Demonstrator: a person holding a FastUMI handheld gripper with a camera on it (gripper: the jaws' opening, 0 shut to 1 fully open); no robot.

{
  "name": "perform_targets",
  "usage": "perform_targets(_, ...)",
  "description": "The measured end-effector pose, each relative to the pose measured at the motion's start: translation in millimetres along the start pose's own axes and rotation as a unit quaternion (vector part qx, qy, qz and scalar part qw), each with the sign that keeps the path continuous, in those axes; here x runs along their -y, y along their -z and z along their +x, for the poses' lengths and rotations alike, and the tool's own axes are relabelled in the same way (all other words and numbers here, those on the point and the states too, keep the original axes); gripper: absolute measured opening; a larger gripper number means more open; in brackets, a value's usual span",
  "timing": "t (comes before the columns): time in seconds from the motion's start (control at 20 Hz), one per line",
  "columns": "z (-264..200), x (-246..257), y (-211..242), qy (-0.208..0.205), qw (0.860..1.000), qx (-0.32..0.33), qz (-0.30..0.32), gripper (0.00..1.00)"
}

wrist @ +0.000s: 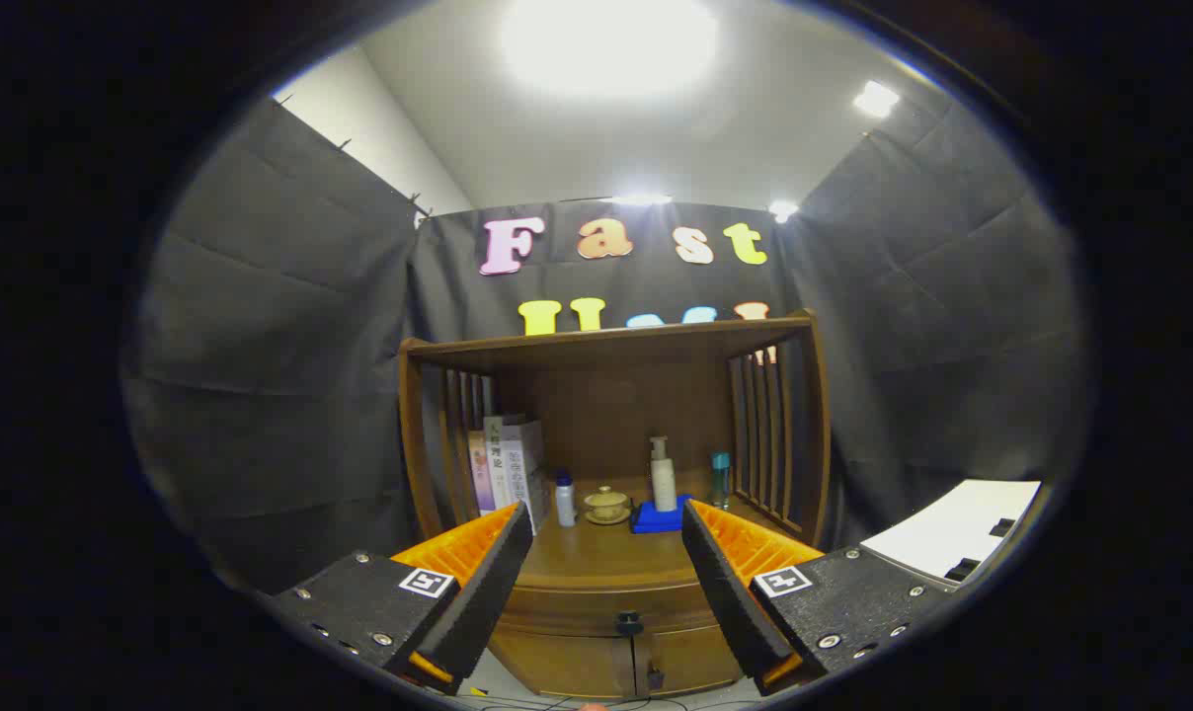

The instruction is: Pull open the drawer, take out the items inside it, and place them on the countertop above the cabinet.

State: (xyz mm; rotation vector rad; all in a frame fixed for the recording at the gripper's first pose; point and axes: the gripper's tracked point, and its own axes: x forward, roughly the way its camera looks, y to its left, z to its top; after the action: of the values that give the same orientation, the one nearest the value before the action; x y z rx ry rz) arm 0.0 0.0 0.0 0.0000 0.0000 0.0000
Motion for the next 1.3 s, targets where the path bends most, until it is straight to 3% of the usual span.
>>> perform_targets(0.45, 12.6, 34.9, 3.7, 0.034, 0.999, -0.003, -0.024, 0.93)
perform_targets(1.05, 14.1, 8.6, 5.5, -0.007, 0.998, 0.0, -0.061, 0.93)
perform_targets(1.3, 14.6, -6.5, 14.6, -0.029, 0.998, -0.007, -0.049, 0.93)
